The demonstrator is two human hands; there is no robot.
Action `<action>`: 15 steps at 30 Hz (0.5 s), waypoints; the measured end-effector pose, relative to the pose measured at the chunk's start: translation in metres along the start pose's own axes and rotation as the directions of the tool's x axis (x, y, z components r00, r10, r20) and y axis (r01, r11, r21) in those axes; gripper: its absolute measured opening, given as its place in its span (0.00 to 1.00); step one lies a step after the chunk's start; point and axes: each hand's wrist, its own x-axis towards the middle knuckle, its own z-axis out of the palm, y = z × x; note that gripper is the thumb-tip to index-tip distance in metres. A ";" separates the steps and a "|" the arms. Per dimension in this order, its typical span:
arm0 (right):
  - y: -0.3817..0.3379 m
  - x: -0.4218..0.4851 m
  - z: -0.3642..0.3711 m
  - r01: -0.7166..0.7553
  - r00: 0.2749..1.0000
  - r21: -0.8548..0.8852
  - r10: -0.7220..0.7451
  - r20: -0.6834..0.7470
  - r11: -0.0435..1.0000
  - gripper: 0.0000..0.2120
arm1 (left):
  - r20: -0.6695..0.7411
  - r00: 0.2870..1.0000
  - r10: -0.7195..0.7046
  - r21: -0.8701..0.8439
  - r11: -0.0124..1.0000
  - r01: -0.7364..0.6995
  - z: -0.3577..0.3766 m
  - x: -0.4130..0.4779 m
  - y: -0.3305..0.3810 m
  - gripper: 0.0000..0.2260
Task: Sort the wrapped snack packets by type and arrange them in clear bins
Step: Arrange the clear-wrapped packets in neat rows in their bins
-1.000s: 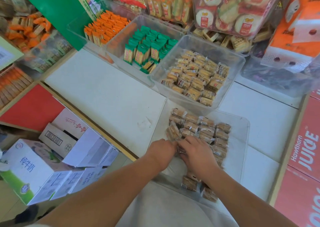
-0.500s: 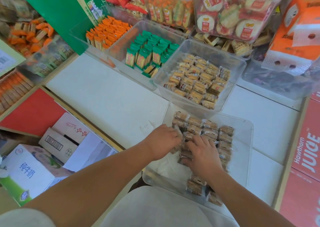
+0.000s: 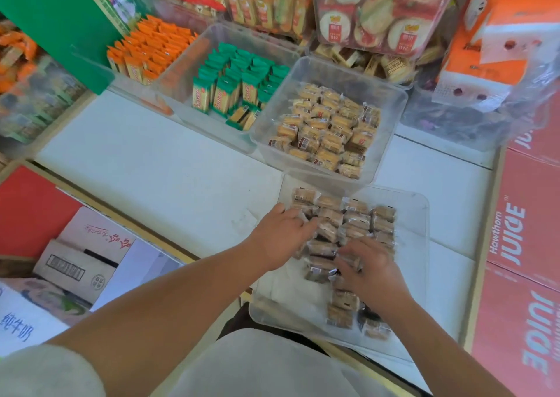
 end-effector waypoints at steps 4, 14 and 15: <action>-0.004 -0.021 -0.011 -0.090 0.996 0.041 0.090 0.015 0.995 0.08 | 0.031 0.999 -0.020 0.040 0.999 0.019 0.010 0.003 0.005 0.25; -0.001 -0.048 -0.014 -0.065 0.998 -0.006 0.065 0.024 0.998 0.11 | 0.023 0.999 -0.032 0.097 0.995 0.030 0.013 0.009 0.006 0.23; -0.001 -0.048 -0.014 -0.076 0.997 0.003 0.075 0.028 0.997 0.10 | 0.018 0.999 -0.038 0.095 0.995 0.037 0.013 0.009 0.007 0.22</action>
